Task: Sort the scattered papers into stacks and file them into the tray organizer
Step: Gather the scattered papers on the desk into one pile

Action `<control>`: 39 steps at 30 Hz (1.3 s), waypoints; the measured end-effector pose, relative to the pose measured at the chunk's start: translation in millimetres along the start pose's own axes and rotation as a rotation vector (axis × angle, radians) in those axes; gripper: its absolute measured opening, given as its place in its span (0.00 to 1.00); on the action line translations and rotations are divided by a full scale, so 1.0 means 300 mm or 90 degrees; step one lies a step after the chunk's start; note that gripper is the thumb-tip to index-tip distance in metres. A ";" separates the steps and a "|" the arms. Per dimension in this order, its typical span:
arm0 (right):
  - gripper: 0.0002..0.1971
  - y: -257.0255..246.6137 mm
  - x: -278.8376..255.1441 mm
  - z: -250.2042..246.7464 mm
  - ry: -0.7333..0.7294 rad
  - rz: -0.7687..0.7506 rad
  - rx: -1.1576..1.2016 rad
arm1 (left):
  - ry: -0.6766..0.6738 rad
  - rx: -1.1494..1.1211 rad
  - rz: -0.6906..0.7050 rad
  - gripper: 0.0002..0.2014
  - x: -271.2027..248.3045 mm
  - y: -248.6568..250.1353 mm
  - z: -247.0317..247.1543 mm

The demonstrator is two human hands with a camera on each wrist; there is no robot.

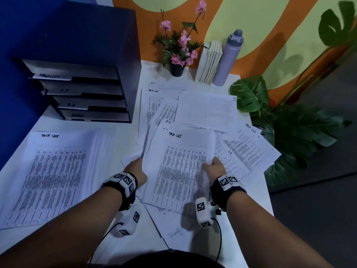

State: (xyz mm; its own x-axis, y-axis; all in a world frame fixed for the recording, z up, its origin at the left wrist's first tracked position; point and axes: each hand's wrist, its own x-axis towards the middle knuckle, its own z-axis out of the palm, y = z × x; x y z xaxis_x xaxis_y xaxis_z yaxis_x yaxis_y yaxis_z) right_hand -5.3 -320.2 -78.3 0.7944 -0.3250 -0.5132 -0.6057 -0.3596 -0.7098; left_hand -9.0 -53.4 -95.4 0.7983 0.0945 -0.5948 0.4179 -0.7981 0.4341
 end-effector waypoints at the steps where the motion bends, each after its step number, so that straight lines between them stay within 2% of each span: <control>1: 0.05 -0.001 -0.016 0.009 -0.017 -0.006 0.007 | 0.012 -0.046 0.005 0.25 -0.009 0.008 -0.001; 2: 0.05 -0.001 -0.033 0.016 -0.034 -0.014 0.014 | 0.034 -0.079 0.006 0.22 -0.021 0.019 -0.005; 4: 0.06 -0.001 -0.065 0.022 -0.065 -0.043 0.029 | 0.059 -0.130 0.004 0.25 -0.037 0.023 -0.018; 7: 0.07 -0.015 -0.077 0.005 -0.094 -0.106 0.020 | 0.054 -0.096 0.038 0.28 -0.057 0.009 -0.050; 8: 0.08 -0.021 -0.067 -0.012 -0.071 -0.134 0.004 | 0.066 -0.078 0.040 0.25 -0.050 0.006 -0.067; 10: 0.15 -0.030 -0.017 -0.074 0.045 -0.159 -0.072 | 0.108 -0.113 0.034 0.20 -0.040 0.000 -0.113; 12: 0.23 -0.022 0.039 -0.167 0.146 -0.112 -0.232 | 0.143 -0.171 0.016 0.15 -0.030 -0.023 -0.175; 13: 0.26 -0.006 0.061 -0.212 0.163 -0.071 -0.302 | 0.150 -0.190 0.009 0.14 -0.034 -0.042 -0.206; 15: 0.31 0.028 0.083 -0.275 0.133 0.007 -0.388 | 0.135 -0.215 -0.028 0.20 -0.033 -0.093 -0.245; 17: 0.34 0.052 0.081 -0.280 0.085 0.051 -0.435 | 0.100 -0.216 -0.051 0.21 -0.047 -0.118 -0.257; 21: 0.30 0.070 0.047 -0.218 0.034 0.015 -0.560 | 0.045 -0.163 0.014 0.23 -0.079 -0.092 -0.217; 25: 0.24 0.066 0.028 -0.180 -0.018 -0.026 -0.443 | -0.010 -0.159 0.079 0.18 -0.120 -0.039 -0.190; 27: 0.16 0.040 0.012 -0.184 -0.046 -0.072 -0.395 | -0.049 -0.161 0.094 0.11 -0.131 -0.015 -0.181; 29: 0.12 0.014 0.007 -0.196 -0.028 -0.120 -0.367 | -0.074 -0.132 0.125 0.05 -0.141 0.010 -0.179; 32: 0.12 -0.023 0.011 -0.235 0.085 -0.165 -0.303 | -0.100 -0.169 0.160 0.10 -0.141 0.045 -0.203; 34: 0.11 -0.044 0.018 -0.276 0.127 -0.166 -0.211 | -0.067 -0.228 0.201 0.08 -0.143 0.065 -0.235; 35: 0.12 -0.053 0.025 -0.295 0.127 -0.159 -0.167 | -0.040 -0.243 0.222 0.05 -0.141 0.070 -0.250; 36: 0.14 -0.064 0.032 -0.311 0.117 -0.164 -0.131 | -0.006 -0.231 0.246 0.07 -0.137 0.073 -0.261; 39: 0.18 -0.106 0.023 -0.321 0.049 -0.227 -0.015 | 0.038 -0.173 0.326 0.22 -0.114 0.081 -0.268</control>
State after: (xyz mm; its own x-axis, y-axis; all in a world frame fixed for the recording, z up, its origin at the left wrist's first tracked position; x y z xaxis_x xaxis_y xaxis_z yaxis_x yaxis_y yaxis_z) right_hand 15.0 -395.2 -12.7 0.9507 -0.2403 -0.1961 -0.2921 -0.4817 -0.8262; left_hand 8.8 -28.1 -10.0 0.9479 -0.2229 -0.2276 0.0624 -0.5710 0.8186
